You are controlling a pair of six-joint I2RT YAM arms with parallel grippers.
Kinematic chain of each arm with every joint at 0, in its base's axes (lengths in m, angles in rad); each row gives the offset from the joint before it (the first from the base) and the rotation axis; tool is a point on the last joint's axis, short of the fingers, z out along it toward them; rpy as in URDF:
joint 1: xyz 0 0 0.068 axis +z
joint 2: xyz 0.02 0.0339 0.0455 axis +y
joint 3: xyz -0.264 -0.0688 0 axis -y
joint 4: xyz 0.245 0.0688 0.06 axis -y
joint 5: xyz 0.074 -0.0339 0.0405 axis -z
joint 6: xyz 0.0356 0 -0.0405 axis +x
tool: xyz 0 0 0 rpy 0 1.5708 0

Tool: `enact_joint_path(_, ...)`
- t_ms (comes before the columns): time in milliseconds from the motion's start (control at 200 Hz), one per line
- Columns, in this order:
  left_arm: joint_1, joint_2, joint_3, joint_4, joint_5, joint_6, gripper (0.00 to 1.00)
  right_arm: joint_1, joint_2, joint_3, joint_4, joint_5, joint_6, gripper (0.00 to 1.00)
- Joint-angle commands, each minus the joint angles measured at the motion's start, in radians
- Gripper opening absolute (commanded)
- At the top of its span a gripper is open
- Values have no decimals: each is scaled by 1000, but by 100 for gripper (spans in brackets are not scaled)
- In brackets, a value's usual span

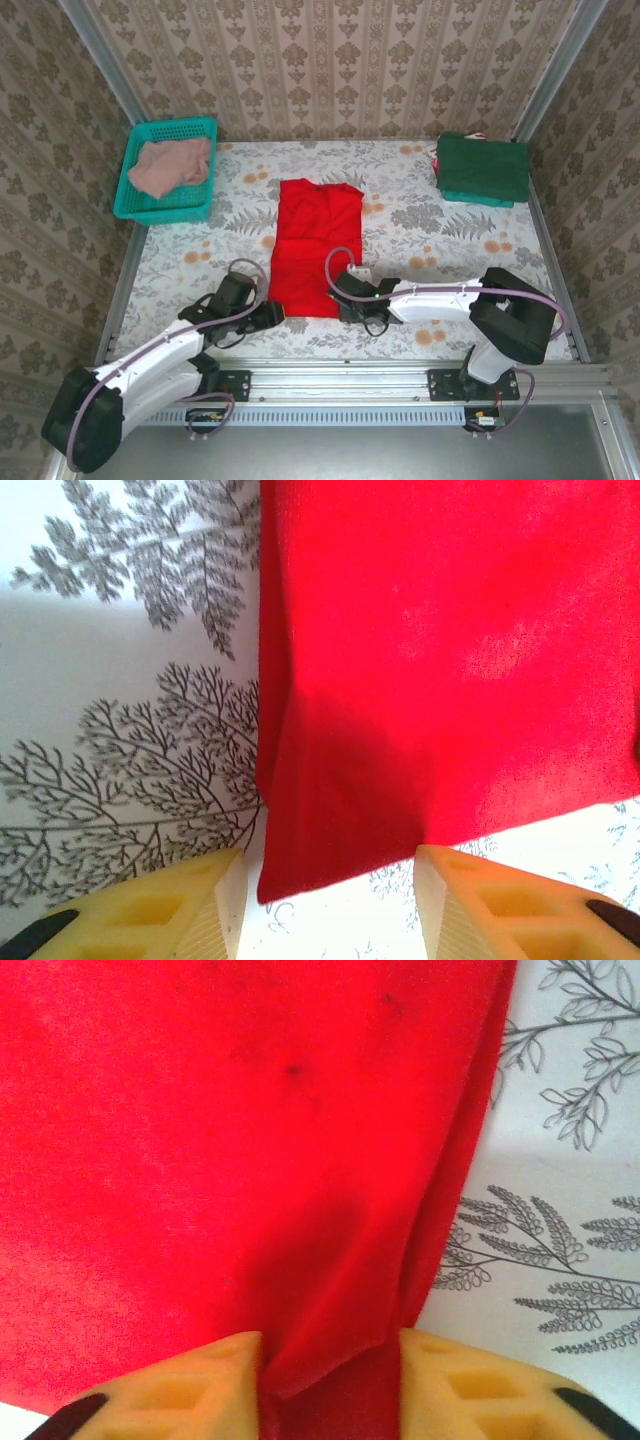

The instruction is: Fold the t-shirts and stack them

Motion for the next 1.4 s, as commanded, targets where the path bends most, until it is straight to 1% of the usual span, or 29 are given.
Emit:
enact_joint_path(0,-17,14,-6,20,-1,-36,48,6,23,12,-40,11,22,30)
enact_joint_path(65,-17,54,3,54,-5,-26,47,6,7,7,-38,14,26,23)
enact_joint_path(140,-17,104,26,72,-6,-16,42,6,-16,-5,-26,14,17,15)
enact_joint_path(200,-17,126,44,80,-8,-11,33,6,-32,-7,-28,19,10,11)
enact_joint_path(265,-17,127,57,90,-11,-4,30,5,-47,-3,-34,31,9,6)
enact_joint_path(310,-17,124,69,90,-15,-6,20,4,-58,3,-36,32,6,3)
enact_joint_path(330,-17,122,75,91,-14,-7,18,4,-63,9,-41,35,3,2)
enact_joint_path(375,-17,118,89,95,-3,-7,13,4,-76,21,-51,40,-3,0)
enact_joint_path(440,-18,107,112,85,13,-7,5,2,-99,45,-78,57,-11,0)
enact_joint_path(545,-17,57,170,20,3,8,0,-5,-148,77,-113,80,-26,0)
enact_joint_path(645,-7,32,246,-45,-16,39,0,-27,-183,109,-126,82,-50,0)
enact_joint_path(720,21,51,307,-72,-11,65,0,-57,-194,147,-139,74,-75,0)
enact_joint_path(830,91,130,413,-89,37,117,0,-116,-189,226,-156,53,-125,0)
enact_joint_path(925,162,207,510,-98,80,160,0,-185,-170,306,-167,32,-170,0)
enact_joint_path(945,166,221,530,-97,89,169,0,-201,-164,319,-165,26,-180,0)
enact_joint_path(960,194,233,545,-95,95,176,0,-212,-159,332,-165,23,-186,0)
enact_joint_path(995,221,261,580,-93,106,192,0,-239,-145,364,-164,13,-202,0)
enact_joint_path(1140,309,422,744,-83,167,237,0,-344,-47,519,-180,-42,-269,0)
enact_joint_path(1255,348,581,876,-71,220,265,0,-419,44,623,-181,-102,-292,0)
enact_joint_path(1395,389,797,1038,-71,309,277,0,-489,155,741,-198,-135,-311,0)
